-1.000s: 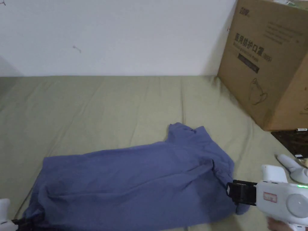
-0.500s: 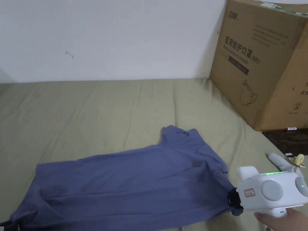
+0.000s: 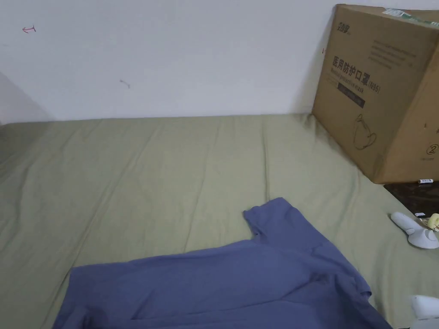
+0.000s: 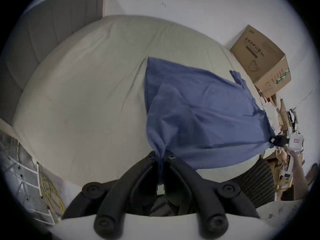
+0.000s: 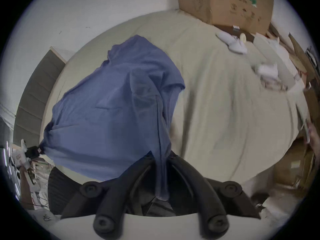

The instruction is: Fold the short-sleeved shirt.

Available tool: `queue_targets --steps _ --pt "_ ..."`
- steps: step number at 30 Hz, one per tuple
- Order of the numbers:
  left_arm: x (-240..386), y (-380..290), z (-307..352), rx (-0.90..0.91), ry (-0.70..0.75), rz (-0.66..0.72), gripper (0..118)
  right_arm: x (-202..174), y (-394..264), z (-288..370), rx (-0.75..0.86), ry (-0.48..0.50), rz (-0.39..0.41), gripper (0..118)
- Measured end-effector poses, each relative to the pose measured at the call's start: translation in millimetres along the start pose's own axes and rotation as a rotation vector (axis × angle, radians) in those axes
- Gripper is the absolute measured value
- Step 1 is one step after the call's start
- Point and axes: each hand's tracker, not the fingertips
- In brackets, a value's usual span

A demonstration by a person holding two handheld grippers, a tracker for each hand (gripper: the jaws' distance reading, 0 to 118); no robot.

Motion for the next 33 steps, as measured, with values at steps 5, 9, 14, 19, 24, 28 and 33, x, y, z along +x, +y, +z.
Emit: queue_targets --steps 5,9,14,19,24,28,33 --pt "-5 -2 9 0.092 0.041 0.012 108 -12 -3 10 0.072 -0.096 0.064 97" --pt "16 12 42 0.242 -0.009 -0.029 112 -35 5 43 0.262 -0.087 0.138 118" --pt "68 40 75 0.471 -0.033 -0.195 115 -83 22 89 0.501 0.015 0.175 117" --pt "111 69 88 0.625 -0.115 -0.253 41 -137 42 113 0.718 0.189 0.221 62" --pt "119 122 74 0.667 -0.143 -0.259 0 -176 86 109 0.799 0.218 0.248 1" --pt "103 191 38 0.385 -0.028 -0.252 0 -189 116 101 0.793 0.24 0.283 1" --pt "50 236 -62 -0.102 -0.021 -0.267 0 -187 135 69 0.699 0.195 0.348 1"
